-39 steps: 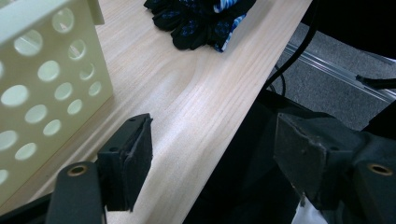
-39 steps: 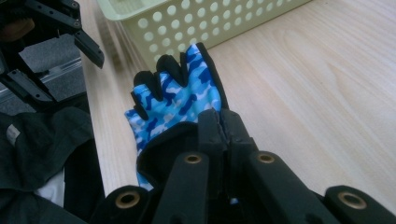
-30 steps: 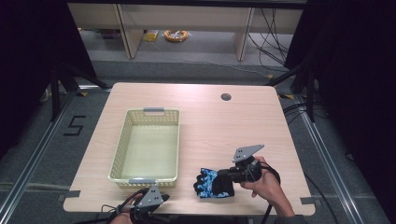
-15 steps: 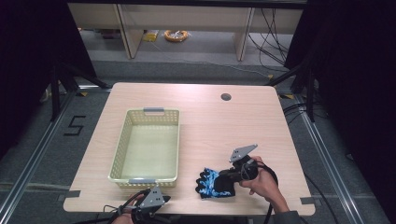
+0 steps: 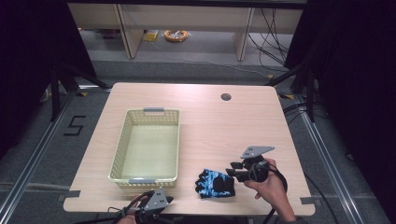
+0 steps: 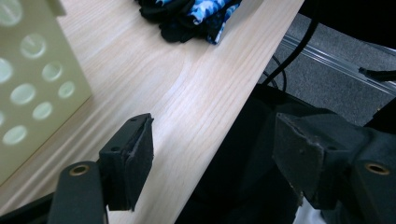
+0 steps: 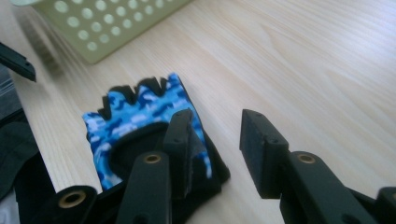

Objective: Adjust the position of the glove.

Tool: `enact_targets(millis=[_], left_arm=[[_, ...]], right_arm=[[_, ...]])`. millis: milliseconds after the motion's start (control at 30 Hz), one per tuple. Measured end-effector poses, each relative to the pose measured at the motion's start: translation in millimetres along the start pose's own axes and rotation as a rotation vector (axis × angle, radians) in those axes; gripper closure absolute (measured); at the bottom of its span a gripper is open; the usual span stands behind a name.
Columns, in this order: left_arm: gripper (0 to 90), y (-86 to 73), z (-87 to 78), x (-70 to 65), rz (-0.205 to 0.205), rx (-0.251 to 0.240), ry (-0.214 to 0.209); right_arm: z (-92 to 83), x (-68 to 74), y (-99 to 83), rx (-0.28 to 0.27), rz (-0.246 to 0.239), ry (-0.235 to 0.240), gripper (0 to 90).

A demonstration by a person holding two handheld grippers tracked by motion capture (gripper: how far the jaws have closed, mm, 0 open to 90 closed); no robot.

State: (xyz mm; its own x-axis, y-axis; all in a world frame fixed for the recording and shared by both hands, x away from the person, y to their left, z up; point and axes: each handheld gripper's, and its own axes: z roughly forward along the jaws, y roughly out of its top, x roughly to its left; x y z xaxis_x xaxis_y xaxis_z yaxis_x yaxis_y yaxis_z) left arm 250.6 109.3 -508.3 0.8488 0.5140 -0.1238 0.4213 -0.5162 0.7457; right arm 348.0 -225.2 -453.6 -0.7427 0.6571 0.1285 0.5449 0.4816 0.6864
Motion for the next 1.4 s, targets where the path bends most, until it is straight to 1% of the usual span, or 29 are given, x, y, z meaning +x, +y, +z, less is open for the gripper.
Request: enact_targets(millis=[133, 167, 200, 233, 300, 333, 367, 400, 467, 500, 533, 600, 633, 667, 833, 967, 1000, 1033, 1067, 1100, 1133, 1167, 1200, 1233, 1267, 1300, 1333, 1367, 1400], left_arm=[[28.6, 8.6, 10.3, -6.3, 0.022, -0.007, 0.000], [28.2, 10.4, 12.7, -8.4, 0.014, -0.016, -0.011], [27.7, 13.7, 15.6, -9.7, 0.030, -0.005, -0.007], [27.5, 16.1, 17.7, -10.5, 0.043, -0.016, -0.014], [27.1, 22.1, 23.3, -13.5, 0.025, -0.027, -0.009], [26.9, 26.0, 25.3, -12.6, 0.049, -0.013, 0.001], [26.5, 30.3, 29.8, -14.6, 0.035, -0.026, -0.001], [26.1, 33.3, 31.2, -12.6, 0.066, -0.002, 0.006], [26.1, 40.0, 38.1, -13.9, 0.054, -0.013, 0.011], [26.0, 44.3, 41.0, -12.5, 0.087, -0.013, 0.012], [26.1, 46.2, 43.9, -14.2, 0.058, -0.015, 0.024], [26.2, 50.9, 46.6, -12.8, 0.088, -0.008, 0.031], [26.7, 52.9, 49.5, -13.7, 0.067, -0.016, 0.036], [27.3, 54.0, 51.1, -13.1, 0.069, -0.016, 0.028], [31.2, 61.6, 58.8, -8.7, 0.102, 0.003, 0.031], [34.2, 62.1, 65.8, -11.7, 0.077, 0.005, 0.022], [34.8, 62.9, 67.1, -10.1, 0.109, 0.019, 0.026], [35.3, 62.4, 69.2, -11.4, 0.085, 0.018, 0.031], [35.6, 63.4, 71.4, -9.8, 0.107, 0.026, 0.029], [36.2, 63.1, 72.6, -11.2, 0.087, 0.028, 0.037], [37.1, 63.5, 74.4, -10.7, 0.093, 0.027, 0.039], [38.7, 64.8, 74.7, -9.1, 0.142, 0.038, 0.054], [39.9, 64.2, 75.6, -11.1, 0.113, 0.037, 0.050], [41.6, 64.7, 76.4, -10.5, 0.119, 0.035, 0.060], [43.2, 65.0, 76.6, -11.2, 0.120, 0.037, 0.068], [44.5, 65.2, 76.4, -11.0, 0.133, 0.046, 0.065], [46.1, 65.1, 76.9, -10.4, 0.150, 0.049, 0.075], [48.3, 63.6, 77.4, -11.5, 0.151, 0.049, 0.081], [52.3, 62.6, 78.1, -12.0, 0.163, 0.050, 0.075]], right_arm=[[-8.9, -1.0, -20.2, 0.021, 0.131, -0.049, 61.0], [-6.9, -2.3, -27.7, -0.019, 0.166, -0.058, 59.8], [-10.3, -3.0, -30.1, 0.015, 0.185, -0.062, 59.6], [-8.0, -3.7, -36.1, -0.026, 0.210, -0.074, 58.9], [-12.6, -5.4, -39.6, 0.039, 0.231, -0.043, 57.0], [-11.7, -5.5, -41.8, 0.028, 0.234, -0.045, 56.1], [-12.1, -5.1, -43.2, 0.037, 0.246, -0.044, 55.6], [-11.0, -5.8, -44.6, 0.044, 0.257, -0.061, 55.1], [-10.1, -4.4, -45.5, 0.031, 0.248, -0.052, 53.9], [-9.7, -3.6, -45.7, 0.034, 0.258, -0.056, 53.3], [-8.3, -2.7, -46.6, 0.037, 0.263, -0.072, 52.4], [-6.4, -3.6, -47.6, 0.010, 0.251, -0.070, 52.2], [-2.7, -3.0, -49.3, -0.023, 0.272, -0.069, 52.2], [-3.6, -3.2, -49.7, -0.016, 0.277, -0.048, 52.1], [-2.2, -4.4, -50.9, -0.040, 0.274, -0.068, 51.8], [-2.1, -3.5, -51.2, -0.044, 0.299, -0.073, 52.1], [-4.8, -5.2, -50.8, -0.003, 0.298, -0.015, 52.2], [-3.4, -4.8, -51.1, -0.008, 0.285, -0.018, 52.6], [-3.1, -3.6, -50.9, -0.003, 0.290, -0.023, 52.6], [-0.7, -3.4, -51.4, -0.002, 0.296, -0.005, 52.6], [0.2, -1.8, -51.1, 0.000, 0.291, -0.010, 52.6], [0.1, 0.7, -49.9, 0.027, 0.303, -0.035, 52.6], [1.2, 1.2, -49.6, 0.031, 0.294, -0.045, 52.6], [3.2, 0.7, -50.2, 0.017, 0.291, -0.025, 52.7], [6.5, 2.2, -51.0, 0.002, 0.308, -0.022, 53.3], [7.6, 4.1, -51.3, 0.012, 0.345, 0.021, 53.4], [9.1, 0.6, -52.3, 0.007, 0.307, 0.024, 53.4], [10.0, 2.2, -52.5, 0.016, 0.321, -0.016, 53.5], [10.5, 1.0, -53.0, 0.035, 0.333, -0.011, 54.0]])
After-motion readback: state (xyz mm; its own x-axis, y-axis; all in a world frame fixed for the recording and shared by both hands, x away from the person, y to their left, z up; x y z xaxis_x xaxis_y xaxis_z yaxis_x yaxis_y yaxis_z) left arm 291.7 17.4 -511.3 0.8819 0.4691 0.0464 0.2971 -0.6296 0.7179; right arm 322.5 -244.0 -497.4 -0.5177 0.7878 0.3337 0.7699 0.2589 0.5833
